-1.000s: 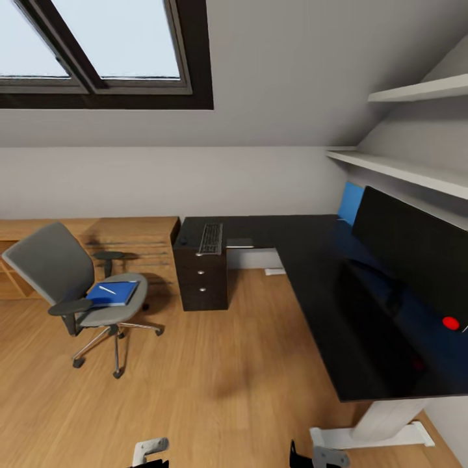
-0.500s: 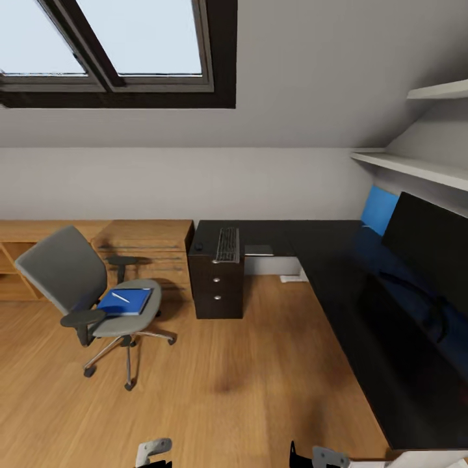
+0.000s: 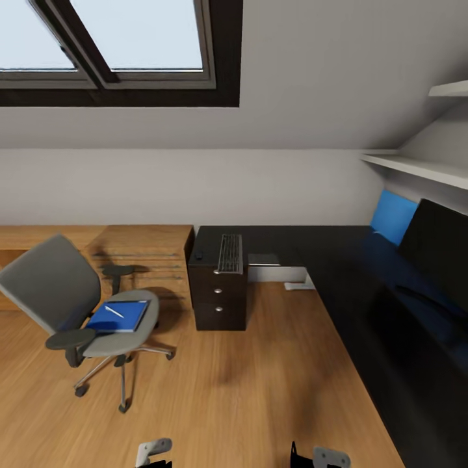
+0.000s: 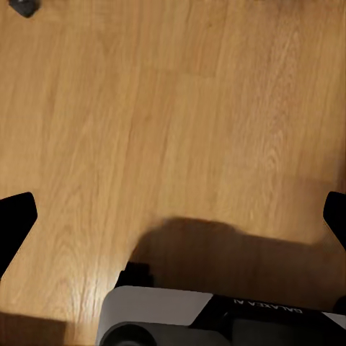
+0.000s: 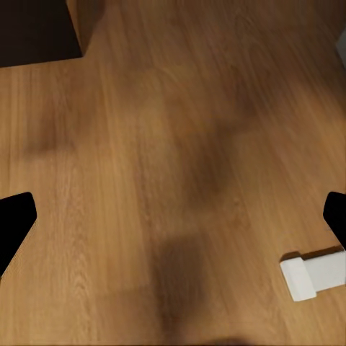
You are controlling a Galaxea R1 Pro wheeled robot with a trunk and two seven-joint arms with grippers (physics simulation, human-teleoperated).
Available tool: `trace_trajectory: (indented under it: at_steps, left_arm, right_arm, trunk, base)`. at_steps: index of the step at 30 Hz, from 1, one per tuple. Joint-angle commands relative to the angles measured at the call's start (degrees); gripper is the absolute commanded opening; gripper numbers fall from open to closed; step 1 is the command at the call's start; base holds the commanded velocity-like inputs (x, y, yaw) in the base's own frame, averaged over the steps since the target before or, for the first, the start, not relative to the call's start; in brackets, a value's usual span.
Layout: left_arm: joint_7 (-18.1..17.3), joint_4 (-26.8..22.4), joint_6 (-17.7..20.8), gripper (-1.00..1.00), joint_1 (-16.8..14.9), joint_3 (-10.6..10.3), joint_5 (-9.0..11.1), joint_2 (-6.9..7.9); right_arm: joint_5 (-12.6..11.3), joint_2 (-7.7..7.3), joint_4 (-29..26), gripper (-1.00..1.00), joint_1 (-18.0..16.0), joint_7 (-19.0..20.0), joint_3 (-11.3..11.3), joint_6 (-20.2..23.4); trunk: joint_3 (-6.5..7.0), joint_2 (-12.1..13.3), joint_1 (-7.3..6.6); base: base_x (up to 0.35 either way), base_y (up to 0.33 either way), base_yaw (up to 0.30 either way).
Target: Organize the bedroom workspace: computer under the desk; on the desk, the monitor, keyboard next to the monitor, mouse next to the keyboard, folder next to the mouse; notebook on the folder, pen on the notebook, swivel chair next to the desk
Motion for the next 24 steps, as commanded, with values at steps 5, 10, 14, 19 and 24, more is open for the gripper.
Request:
trace_trajectory:
  at_steps: [5, 10, 14, 19, 24]
  left_arm:
    - [0.3, 0.0, -0.6, 1.00, 0.0, -0.5, 0.2, -0.22]
    - [0.5, -0.7, -4.7, 1.00, 0.0, -0.8, -0.1, -0.37]
    - [0.5, -4.6, -5.1, 1.00, 0.0, -0.8, -0.2, -0.31]
    - [16.5, -34.9, 7.3, 1.00, 0.0, 2.7, 0.0, 4.47]
    - [20.3, -56.2, 23.9, 1.00, 0.0, 16.8, 0.2, 8.80]
  right_arm:
    - [-0.2, 0.04, -0.2, 1.00, -0.1, 0.0, 0.1, -0.2]
    - [-0.3, 0.05, -5.6, 1.00, -0.1, -0.1, 0.0, 0.3]
    - [-0.3, 0.16, -8.4, 1.00, -0.1, -0.1, 0.0, 0.4]
    - [-0.4, 0.41, -19.5, 1.00, -3.6, -0.3, 0.0, 6.2]
    - [-21.3, 1.12, -29.1, 1.00, -8.6, 8.2, 0.1, 27.5]
  trunk:
    - [-0.12, -0.1, 0.07]
    - [-0.12, -0.1, 0.07]
    - [-0.12, -0.1, 0.07]
    - [-0.12, -0.1, 0.07]
    - [-0.12, -0.1, 0.07]
  base:
    - [0.329, 0.000, 0.000]
    - [0.329, 0.000, 0.000]
    - [0.330, 0.000, 0.000]
    - [0.332, 0.000, 0.000]
    - [0.327, 0.141, 0.000]
